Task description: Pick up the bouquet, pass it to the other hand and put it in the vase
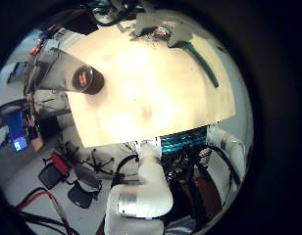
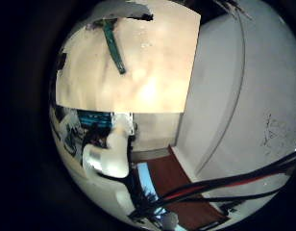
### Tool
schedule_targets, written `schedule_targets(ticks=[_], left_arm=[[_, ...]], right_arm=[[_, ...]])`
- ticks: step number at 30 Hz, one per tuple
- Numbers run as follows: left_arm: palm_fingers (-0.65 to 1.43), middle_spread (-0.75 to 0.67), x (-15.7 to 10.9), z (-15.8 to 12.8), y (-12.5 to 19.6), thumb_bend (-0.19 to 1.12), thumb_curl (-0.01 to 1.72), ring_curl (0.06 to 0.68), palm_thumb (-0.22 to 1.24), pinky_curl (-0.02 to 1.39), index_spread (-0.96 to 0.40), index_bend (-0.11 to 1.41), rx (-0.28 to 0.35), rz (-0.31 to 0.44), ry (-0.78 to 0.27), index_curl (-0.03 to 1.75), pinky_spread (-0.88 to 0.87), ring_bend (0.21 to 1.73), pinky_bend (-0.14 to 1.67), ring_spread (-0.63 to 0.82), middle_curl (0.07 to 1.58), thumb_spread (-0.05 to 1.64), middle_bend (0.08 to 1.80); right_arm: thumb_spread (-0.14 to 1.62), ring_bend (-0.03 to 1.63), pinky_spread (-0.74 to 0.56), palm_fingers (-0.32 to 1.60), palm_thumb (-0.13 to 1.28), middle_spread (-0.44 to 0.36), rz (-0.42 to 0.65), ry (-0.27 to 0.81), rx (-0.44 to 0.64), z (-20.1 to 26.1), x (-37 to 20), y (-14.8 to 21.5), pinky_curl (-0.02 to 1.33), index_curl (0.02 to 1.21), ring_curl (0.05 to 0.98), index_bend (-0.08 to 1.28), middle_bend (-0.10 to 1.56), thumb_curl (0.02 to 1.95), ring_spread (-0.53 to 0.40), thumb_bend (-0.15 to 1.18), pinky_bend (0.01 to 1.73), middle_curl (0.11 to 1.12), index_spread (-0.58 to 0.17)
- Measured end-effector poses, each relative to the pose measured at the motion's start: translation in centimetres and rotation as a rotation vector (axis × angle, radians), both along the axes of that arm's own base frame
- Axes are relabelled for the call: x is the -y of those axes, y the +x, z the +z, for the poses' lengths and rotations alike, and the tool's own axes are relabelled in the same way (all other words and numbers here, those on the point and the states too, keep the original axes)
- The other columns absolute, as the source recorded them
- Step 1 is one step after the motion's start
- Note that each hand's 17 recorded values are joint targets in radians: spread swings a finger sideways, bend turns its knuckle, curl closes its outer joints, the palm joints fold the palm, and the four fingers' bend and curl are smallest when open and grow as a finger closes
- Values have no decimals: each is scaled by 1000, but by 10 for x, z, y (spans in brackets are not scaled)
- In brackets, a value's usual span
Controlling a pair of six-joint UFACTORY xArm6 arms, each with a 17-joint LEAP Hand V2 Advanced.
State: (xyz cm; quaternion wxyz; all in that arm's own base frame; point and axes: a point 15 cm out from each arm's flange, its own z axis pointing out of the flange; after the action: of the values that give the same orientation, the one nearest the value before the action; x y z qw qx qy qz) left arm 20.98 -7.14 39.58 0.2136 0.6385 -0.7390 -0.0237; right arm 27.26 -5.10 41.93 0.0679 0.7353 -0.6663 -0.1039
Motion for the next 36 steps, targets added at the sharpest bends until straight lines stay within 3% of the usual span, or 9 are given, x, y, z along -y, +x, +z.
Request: schedule_targets(ticks=[7, 13, 19, 28, 36], left_arm=[[164, 314, 9, 14, 7, -23, 321, 184, 307, 293, -8, 169, 20, 1, -40, 331, 537, 525, 193, 519, 353, 1095, 200], [163, 310, 10, 3, 5, -22, 321, 183, 309, 292, -9, 167, -14, -17, -41, 330, 536, 520, 194, 520, 356, 1097, 198], [158, 314, 11, -3, 5, -23, 321, 182, 310, 290, -10, 171, -12, -126, -15, 330, 537, 517, 192, 526, 356, 1098, 198], [152, 318, 6, -7, 11, -22, 320, 182, 298, 286, -10, 174, 48, -253, -23, 336, 528, 504, 189, 525, 356, 1106, 198], [152, 319, -1, -22, 7, -22, 317, 185, 301, 284, -10, 173, 15, -299, -29, 337, 527, 501, 190, 525, 356, 1109, 198]], right_arm=[[1230, 768, 354, 431, 580, -55, 15, 3, -6, -1, 4, 2, 15, 326, 117, 178, 372, 366, -65, -17, 668, 362, -425], [1232, 765, 354, 432, 580, -61, 15, 12, -7, -2, 2, 5, 16, 324, 119, 178, 373, 363, -69, -16, 665, 362, -424], [1244, 793, 324, 458, 559, -59, -3, 48, -34, -13, -9, 14, 14, 319, 127, 167, 380, 357, -80, -19, 680, 364, -399], [1214, 852, 245, 505, 485, -47, -215, 89, 24, -52, -8, 73, 5, 313, 144, 172, 416, 345, -102, -25, 753, 377, -323], [1161, 873, 236, 467, 464, -46, -353, 86, -27, -151, 18, 79, -2, 321, 153, 170, 418, 351, -103, -22, 796, 383, -274]])
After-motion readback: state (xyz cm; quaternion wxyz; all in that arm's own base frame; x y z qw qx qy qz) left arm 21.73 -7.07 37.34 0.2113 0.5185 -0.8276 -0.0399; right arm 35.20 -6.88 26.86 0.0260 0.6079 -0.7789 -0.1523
